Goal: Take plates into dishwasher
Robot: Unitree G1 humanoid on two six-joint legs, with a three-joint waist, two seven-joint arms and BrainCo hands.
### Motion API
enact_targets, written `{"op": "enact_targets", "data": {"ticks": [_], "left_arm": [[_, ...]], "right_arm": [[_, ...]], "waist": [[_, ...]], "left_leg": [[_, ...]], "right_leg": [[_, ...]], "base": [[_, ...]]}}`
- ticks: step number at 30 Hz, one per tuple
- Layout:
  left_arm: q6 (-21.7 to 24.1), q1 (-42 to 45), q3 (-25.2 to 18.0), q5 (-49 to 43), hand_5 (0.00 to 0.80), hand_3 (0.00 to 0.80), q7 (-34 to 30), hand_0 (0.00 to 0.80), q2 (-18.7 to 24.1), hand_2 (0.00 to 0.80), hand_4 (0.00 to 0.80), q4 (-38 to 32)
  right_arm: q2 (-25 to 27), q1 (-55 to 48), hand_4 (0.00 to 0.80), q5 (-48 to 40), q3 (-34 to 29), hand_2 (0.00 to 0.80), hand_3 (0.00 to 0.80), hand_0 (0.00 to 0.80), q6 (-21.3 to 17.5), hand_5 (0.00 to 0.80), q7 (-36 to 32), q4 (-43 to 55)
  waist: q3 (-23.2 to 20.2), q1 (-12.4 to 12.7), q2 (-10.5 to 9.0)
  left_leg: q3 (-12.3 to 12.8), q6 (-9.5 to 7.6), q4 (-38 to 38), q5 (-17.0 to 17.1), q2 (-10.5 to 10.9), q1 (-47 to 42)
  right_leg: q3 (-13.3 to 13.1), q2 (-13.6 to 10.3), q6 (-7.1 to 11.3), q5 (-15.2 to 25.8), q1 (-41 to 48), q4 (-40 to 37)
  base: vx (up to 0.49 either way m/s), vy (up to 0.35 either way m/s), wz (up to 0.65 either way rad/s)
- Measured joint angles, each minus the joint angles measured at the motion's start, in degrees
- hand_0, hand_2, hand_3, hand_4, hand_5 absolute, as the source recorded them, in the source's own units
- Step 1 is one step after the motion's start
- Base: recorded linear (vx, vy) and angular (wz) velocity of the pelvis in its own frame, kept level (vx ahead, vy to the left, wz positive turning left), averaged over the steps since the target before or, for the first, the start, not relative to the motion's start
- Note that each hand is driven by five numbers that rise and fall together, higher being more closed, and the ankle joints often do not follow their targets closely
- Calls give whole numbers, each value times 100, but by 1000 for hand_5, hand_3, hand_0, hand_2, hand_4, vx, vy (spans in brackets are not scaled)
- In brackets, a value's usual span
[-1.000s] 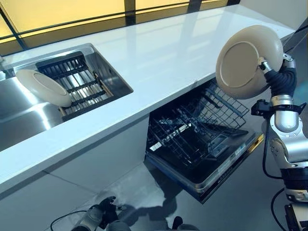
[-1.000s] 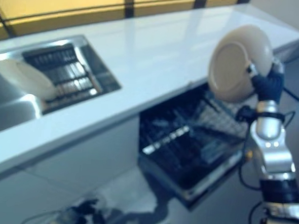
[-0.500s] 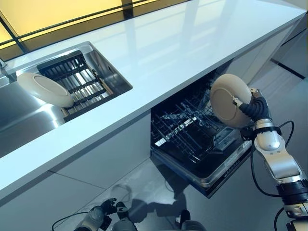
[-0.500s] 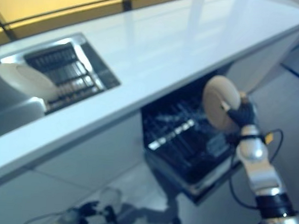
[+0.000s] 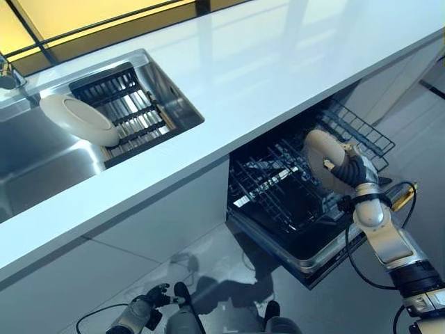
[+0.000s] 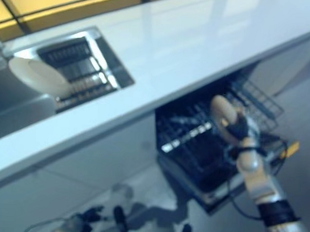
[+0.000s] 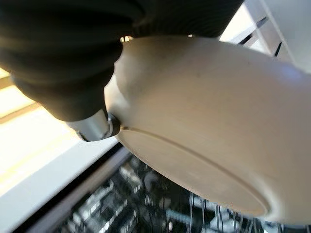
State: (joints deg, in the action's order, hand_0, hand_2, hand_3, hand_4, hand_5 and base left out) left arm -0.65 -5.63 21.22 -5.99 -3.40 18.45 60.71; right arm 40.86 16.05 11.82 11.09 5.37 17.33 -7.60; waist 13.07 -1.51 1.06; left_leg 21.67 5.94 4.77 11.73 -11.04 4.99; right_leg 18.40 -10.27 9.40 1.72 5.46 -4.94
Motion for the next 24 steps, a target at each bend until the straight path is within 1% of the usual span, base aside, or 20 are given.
{"op": "enact_targets", "data": {"ticks": [2,6,8,9,12,18,20,23,24], "left_arm": [[-2,-45,0,0,0,0,-2,0,0,0,0,-32],[-4,-74,0,-1,0,0,-26,0,11,0,0,-84],[-7,-79,1,-1,0,0,-55,0,9,0,0,-90],[-7,-93,1,-2,0,0,-63,0,8,0,0,-93],[-8,-127,1,-3,0,0,-70,0,13,0,0,-95],[-11,-175,1,-5,0,0,-112,0,14,0,0,-112],[-12,-210,2,-5,0,0,-119,0,12,0,0,-127],[-14,-250,2,-5,0,0,-119,0,14,0,0,-160],[-22,-257,3,-5,0,0,-121,0,11,0,0,-168]], "right_arm": [[-57,36,800,0,156,800,800,800,6,800,36,-53],[-257,154,800,0,308,800,800,800,52,800,96,-230],[-392,244,800,0,330,800,800,800,58,800,127,-232],[-430,271,800,0,331,800,800,800,62,800,141,-232],[-452,314,800,-1,337,800,800,800,95,800,144,-232],[-625,455,800,-1,491,800,800,800,259,800,201,-254],[-681,460,800,-1,564,800,800,800,332,800,218,-318],[-810,496,800,-7,577,800,800,800,505,800,349,-582],[-904,525,800,-7,578,800,800,800,548,800,477,-779]], "waist": [[24,90,-5],[68,126,-25],[129,165,-30],[161,232,-32],[181,249,-36],[214,251,-66],[217,253,-68],[220,291,-73],[220,377,-72]], "left_leg": [[-19,0,-1,0,2,28],[-141,-11,1,18,30,91],[-145,-12,0,20,30,92],[-148,-13,1,21,32,93],[-205,-21,0,32,44,162],[-249,-24,0,47,53,196],[-295,-31,1,58,62,229],[-307,-37,0,64,70,246],[-309,-38,-1,65,70,245]], "right_leg": [[21,-1,0,-3,-11,0],[122,-2,11,-23,10,0],[126,-2,11,-24,12,0],[126,-2,11,-24,13,0],[158,-2,15,-29,-6,0],[197,-2,16,-32,-11,0],[245,-1,17,-33,-9,0],[260,-1,18,-33,-8,0],[261,-1,18,-33,-7,0]], "base": [[10,1,7],[13,5,14],[5,3,2],[0,0,0],[0,7,9],[0,1,3],[-5,-2,10],[5,-1,5],[0,0,0]]}}
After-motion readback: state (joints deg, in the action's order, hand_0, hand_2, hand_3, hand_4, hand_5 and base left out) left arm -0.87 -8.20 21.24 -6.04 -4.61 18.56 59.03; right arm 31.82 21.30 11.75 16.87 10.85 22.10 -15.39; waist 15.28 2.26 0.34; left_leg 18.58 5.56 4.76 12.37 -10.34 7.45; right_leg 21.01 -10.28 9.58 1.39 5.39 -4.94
